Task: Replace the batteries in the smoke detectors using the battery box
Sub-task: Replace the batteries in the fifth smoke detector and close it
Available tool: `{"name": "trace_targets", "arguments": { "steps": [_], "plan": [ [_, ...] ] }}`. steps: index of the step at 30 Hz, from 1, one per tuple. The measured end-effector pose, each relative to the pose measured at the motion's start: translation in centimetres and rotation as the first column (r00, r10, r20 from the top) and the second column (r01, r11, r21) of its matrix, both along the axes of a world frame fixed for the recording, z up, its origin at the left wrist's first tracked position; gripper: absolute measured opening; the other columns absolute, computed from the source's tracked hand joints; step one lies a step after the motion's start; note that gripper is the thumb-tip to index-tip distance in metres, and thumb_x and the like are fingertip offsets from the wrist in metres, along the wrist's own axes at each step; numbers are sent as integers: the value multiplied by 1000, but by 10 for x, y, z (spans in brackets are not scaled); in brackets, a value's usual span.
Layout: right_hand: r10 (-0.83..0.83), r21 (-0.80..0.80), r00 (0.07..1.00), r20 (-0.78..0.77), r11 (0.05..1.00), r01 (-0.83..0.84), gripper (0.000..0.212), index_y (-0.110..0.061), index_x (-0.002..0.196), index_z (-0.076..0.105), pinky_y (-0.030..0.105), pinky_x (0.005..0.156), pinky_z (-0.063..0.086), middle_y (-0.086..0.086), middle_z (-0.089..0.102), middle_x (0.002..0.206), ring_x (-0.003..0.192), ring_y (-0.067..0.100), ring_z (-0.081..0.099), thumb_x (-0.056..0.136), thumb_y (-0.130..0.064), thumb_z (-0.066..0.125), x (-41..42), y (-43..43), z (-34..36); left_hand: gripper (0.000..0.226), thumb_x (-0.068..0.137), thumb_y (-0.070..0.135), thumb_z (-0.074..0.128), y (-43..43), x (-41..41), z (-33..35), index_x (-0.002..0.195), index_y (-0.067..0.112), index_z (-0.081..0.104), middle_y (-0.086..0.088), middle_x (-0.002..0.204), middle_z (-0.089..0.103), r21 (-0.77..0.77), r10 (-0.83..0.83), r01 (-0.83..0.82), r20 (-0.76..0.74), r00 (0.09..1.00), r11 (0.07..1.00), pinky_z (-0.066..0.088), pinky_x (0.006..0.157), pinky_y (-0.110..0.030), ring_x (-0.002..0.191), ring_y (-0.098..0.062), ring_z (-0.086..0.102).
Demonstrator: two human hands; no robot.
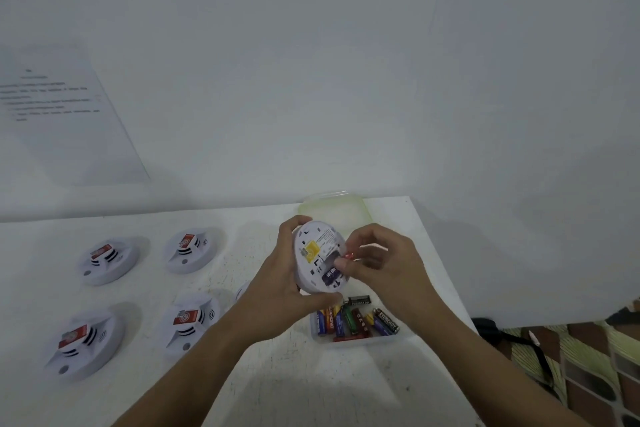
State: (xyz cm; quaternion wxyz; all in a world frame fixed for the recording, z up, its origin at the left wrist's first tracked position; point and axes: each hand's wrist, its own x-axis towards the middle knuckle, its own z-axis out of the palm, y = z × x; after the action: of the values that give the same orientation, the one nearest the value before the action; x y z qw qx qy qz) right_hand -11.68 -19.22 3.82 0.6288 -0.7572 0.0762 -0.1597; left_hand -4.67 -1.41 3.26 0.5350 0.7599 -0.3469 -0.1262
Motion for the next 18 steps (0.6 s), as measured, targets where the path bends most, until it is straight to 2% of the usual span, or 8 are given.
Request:
{"name": "trace_targets", "arguments": {
  "steps": [2,4,7,11,14,15,18],
  "plan": [
    [-66,72,997,51,995,62,29,-11,86,67,38,72,63,3,69,76,73,19,69,69,-4,90,-3,-9,6,97,69,16,91,1,-1,2,139,36,27,28,119,55,-13,-7,6,-27,1000,1000,60,74,-26,115,-4,60],
    [-145,110,985,96,985,134,30,-7,84,67,35,71,63,6,70,75,71,21,69,67,-2,91,-7,-19,8,98,69,16,91,5,0,2,140,36,27,29,121,55,-8,-5,5,-52,999,1000,62,81,-36,116,-3,59],
    [-183,36,980,80,983,181,22,-5,80,71,26,71,60,4,75,76,74,22,73,68,-2,90,-11,-35,0,99,68,12,91,15,4,-5,142,34,29,28,124,55,-17,13,-14,-87,996,1000,60,90,-36,122,-3,56],
    [-178,-241,984,34,954,181,15,-14,79,76,18,71,58,-7,75,78,73,10,72,74,-5,87,-14,-44,-26,98,65,11,91,26,6,-13,139,38,33,29,127,52,5,29,-29,-81,996,1000,57,86,-22,126,0,52],
    [-161,-458,987,-17,879,135,17,-22,78,73,9,70,49,-14,72,81,76,3,68,78,-9,84,-15,-47,-44,97,65,12,91,29,6,-15,138,40,35,34,126,52,26,34,-32,-74,997,999,55,84,-16,126,5,50],
    [-153,-534,988,-36,838,110,14,-23,79,73,10,73,47,-15,70,81,78,2,66,80,-13,83,-15,-48,-49,97,65,12,91,30,6,-16,139,41,35,34,127,52,27,32,-30,-76,997,999,55,84,-17,126,5,50],
    [-162,-723,981,-104,690,37,6,-24,84,73,31,89,46,-19,66,85,86,3,59,86,-27,78,-15,-48,-59,97,67,8,90,31,6,-16,141,37,35,32,128,53,13,21,-20,-96,995,1000,56,86,-19,126,4,51]
  ]
}}
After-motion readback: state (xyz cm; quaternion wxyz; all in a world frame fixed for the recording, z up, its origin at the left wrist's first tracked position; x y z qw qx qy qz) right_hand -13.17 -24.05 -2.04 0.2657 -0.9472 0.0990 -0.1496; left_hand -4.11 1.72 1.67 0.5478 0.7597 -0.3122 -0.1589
